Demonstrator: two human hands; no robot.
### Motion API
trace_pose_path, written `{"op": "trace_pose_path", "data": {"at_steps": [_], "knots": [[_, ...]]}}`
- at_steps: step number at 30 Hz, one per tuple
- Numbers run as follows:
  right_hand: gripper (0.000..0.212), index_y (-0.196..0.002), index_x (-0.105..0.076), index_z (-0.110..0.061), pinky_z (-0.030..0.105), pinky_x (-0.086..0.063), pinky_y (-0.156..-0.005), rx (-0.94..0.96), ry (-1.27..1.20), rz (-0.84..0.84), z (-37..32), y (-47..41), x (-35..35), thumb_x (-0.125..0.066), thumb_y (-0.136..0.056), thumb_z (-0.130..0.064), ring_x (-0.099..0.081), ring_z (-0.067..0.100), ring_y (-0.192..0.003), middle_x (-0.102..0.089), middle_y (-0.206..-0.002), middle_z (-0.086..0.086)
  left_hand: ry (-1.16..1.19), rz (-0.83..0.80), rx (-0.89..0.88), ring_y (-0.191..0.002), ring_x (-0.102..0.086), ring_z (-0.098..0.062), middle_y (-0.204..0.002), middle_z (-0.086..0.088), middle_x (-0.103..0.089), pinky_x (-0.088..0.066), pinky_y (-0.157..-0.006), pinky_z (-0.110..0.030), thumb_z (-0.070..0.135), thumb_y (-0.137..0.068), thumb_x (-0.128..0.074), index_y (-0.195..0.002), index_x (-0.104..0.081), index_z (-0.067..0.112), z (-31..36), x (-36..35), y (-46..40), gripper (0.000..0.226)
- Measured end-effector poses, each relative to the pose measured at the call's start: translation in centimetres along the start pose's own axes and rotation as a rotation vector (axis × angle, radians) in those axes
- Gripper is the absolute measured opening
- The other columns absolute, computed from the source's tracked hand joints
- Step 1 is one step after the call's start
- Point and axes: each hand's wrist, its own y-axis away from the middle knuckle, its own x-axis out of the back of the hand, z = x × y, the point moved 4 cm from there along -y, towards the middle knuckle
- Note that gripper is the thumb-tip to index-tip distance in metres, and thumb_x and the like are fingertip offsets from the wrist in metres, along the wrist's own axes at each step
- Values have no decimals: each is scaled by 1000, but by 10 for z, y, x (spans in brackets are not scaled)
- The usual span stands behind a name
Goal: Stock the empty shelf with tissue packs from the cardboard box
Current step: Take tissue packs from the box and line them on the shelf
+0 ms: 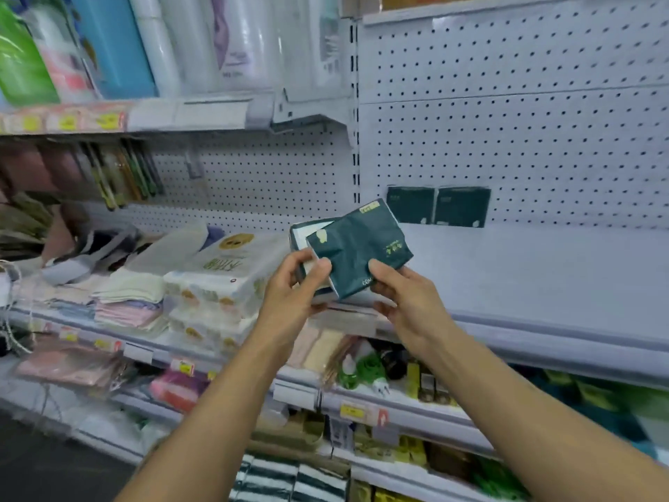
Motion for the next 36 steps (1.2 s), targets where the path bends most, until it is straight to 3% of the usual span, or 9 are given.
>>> {"op": "trace_pose_path", "data": {"at_steps": [4, 7, 9, 13, 17, 21, 24, 32, 36], "knots": [[13, -100, -61, -14, 34, -50, -74, 78, 29, 145, -57, -33, 75, -66, -88, -15, -63, 19, -83, -69, -96, 5, -59, 14, -45, -97, -58, -20, -108, 2, -53, -59, -80, -43, 39, -94, -61, -112, -59, 29, 6, -67, -32, 21], [6, -86, -59, -12, 33, -55, -69, 228, 237, 292, -107, -54, 140, -64, -88, -12, -66, 20, -79, -69, -90, 7, -99, 25, -34, -102, -61, -20, -123, 0, -55, -61, -75, -41, 26, -95, -64, -110, -57, 34, 1, -110, -58, 19], [7, -84, -59, -13, 26, -55, -63, 334, 464, 344, -138, -69, 182, -65, -88, -13, -68, 17, -77, -69, -87, 6, -102, 19, -16, -102, -62, -19, -126, 0, -57, -61, -71, -36, 21, -96, -62, -108, -56, 36, -2, -138, -72, 20], [35, -118, -50, -20, 39, -53, -76, 335, 1150, 373, -177, -109, 256, -66, -88, -30, -62, 22, -87, -62, -97, -1, -97, 3, 24, -101, -61, -17, -127, 1, -56, -60, -65, -31, 20, -96, -61, -105, -56, 38, -11, -188, -91, 21], [31, -119, -49, -30, 30, -42, -61, 423, 1575, 379, -184, -137, 296, -61, -92, -37, -58, 21, -87, -62, -106, 0, -84, -7, 71, -104, -61, -22, -126, 0, -56, -62, -68, -36, 18, -96, -62, -107, -57, 35, -19, -217, -106, 21], [40, -126, -54, -35, 34, -46, -72, 471, 1720, 247, -176, -155, 309, -66, -88, -38, -49, 14, -107, -57, -119, -9, -95, -26, 90, -105, -62, -21, -124, 2, -58, -61, -69, -37, 19, -95, -63, -108, -59, 35, -26, -226, -125, 22], [44, -129, -54, -34, 31, -40, -69, 546, 1731, 239, -176, -171, 312, -67, -87, -34, -45, 13, -113, -54, -124, -11, -127, -75, 99, -107, -61, -22, -126, 1, -59, -62, -73, -40, 19, -95, -63, -111, -59, 36, -29, -226, -143, 24], [44, -127, -58, -25, 28, -39, -62, 706, 1796, 262, -169, -231, 318, -70, -84, -30, -46, 20, -110, -52, -122, -1, -116, -248, 115, -105, -63, -23, -123, -2, -63, -60, -67, -36, 13, -92, -66, -143, -34, 45, -32, -242, -181, 68], [46, -113, -67, -17, 30, -44, -54, 862, 1800, 242, -166, -248, 313, -83, -70, -21, -54, 29, -97, -56, -110, 8, -65, -225, 192, -105, -65, -26, -124, -1, -65, -60, -71, -42, 13, -90, -68, -150, -25, 35, -41, -241, -196, 77]]}}
